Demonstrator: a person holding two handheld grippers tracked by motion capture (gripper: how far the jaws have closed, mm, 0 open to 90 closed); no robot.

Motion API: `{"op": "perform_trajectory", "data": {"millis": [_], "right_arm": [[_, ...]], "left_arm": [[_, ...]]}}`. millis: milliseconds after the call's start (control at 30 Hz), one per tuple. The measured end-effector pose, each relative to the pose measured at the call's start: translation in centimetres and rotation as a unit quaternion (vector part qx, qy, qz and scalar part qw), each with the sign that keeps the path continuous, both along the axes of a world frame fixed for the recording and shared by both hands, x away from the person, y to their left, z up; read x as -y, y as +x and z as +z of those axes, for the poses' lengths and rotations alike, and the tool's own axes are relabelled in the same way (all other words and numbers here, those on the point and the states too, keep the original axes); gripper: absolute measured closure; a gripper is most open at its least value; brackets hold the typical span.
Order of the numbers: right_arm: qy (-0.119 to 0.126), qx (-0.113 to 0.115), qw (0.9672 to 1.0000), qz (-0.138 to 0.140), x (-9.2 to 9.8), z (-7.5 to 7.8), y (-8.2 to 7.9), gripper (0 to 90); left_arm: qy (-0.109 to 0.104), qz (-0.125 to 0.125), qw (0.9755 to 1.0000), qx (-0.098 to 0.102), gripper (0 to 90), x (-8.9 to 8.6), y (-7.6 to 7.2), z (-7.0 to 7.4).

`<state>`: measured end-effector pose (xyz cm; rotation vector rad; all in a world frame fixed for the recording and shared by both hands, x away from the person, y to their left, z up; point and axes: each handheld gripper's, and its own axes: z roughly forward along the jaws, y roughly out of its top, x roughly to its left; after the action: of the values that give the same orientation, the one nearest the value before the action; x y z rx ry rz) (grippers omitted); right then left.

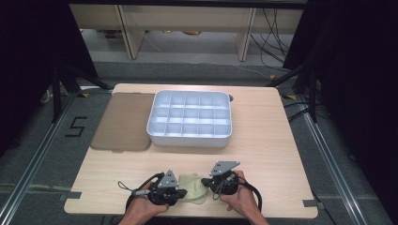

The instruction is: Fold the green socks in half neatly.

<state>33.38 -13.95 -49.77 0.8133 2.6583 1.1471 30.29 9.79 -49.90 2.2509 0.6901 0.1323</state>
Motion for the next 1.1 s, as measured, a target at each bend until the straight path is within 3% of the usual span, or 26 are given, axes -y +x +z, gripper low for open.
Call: {"op": "perform_trajectory", "data": {"millis": [100, 133, 200, 267, 300, 333, 467, 600, 800, 933, 1100], "right_arm": [[-0.001, 0.002, 1.0000, 0.007, -0.1, -0.2, 0.1, 90.0], [-0.012, -0.001, 0.9999, 0.008, 0.0, -0.1, 0.1, 90.0], [-0.008, 0.001, 1.0000, 0.004, -0.2, -0.3, -0.2, 90.0], [-0.014, -0.004, 0.9998, 0.012, -0.1, -0.2, -0.3, 90.0], [-0.011, -0.004, 0.9998, 0.014, -0.2, -0.2, -0.9, 90.0], [-0.017, -0.007, 0.9996, 0.021, -0.2, -0.1, -1.1, 90.0], [-0.022, -0.008, 0.9992, 0.032, -0.6, 0.0, -1.9, 90.0], [-0.023, -0.008, 0.9991, 0.036, -0.8, 0.1, -2.1, 90.0], [-0.021, -0.010, 0.9990, 0.038, -0.8, 0.1, -2.1, 90.0], [-0.021, -0.007, 0.9990, 0.039, -0.8, 0.0, -2.0, 90.0], [-0.013, -0.004, 0.9992, 0.037, -0.8, -0.2, -1.9, 90.0]], "left_arm": [[0.000, 0.013, 0.9999, -0.007, 88.8, 0.1, 0.3, -0.5], [0.004, 0.014, 0.9999, -0.007, 88.9, -0.1, 0.5, -0.7], [0.008, 0.022, 0.9997, -0.001, 89.0, -0.4, 0.9, -0.7], [0.010, 0.020, 0.9998, 0.001, 89.0, -0.5, 1.1, -0.7], [0.011, 0.035, 0.9993, 0.006, 88.9, -0.6, 1.5, -0.8], [0.018, 0.034, 0.9991, 0.017, 88.9, -0.6, 1.8, -0.7], [0.017, 0.047, 0.9984, 0.024, 86.4, -0.7, 2.6, -0.7], [-0.017, 0.068, 0.9975, 0.007, 76.0, -1.2, 2.8, -0.4], [-0.028, 0.094, 0.9950, -0.019, 63.7, -1.7, 3.1, -0.4], [-0.020, 0.089, 0.9952, -0.034, 61.0, -1.7, 3.3, -0.4], [-0.011, 0.080, 0.9958, -0.045, 64.9, -1.1, 3.4, -0.9]]}}
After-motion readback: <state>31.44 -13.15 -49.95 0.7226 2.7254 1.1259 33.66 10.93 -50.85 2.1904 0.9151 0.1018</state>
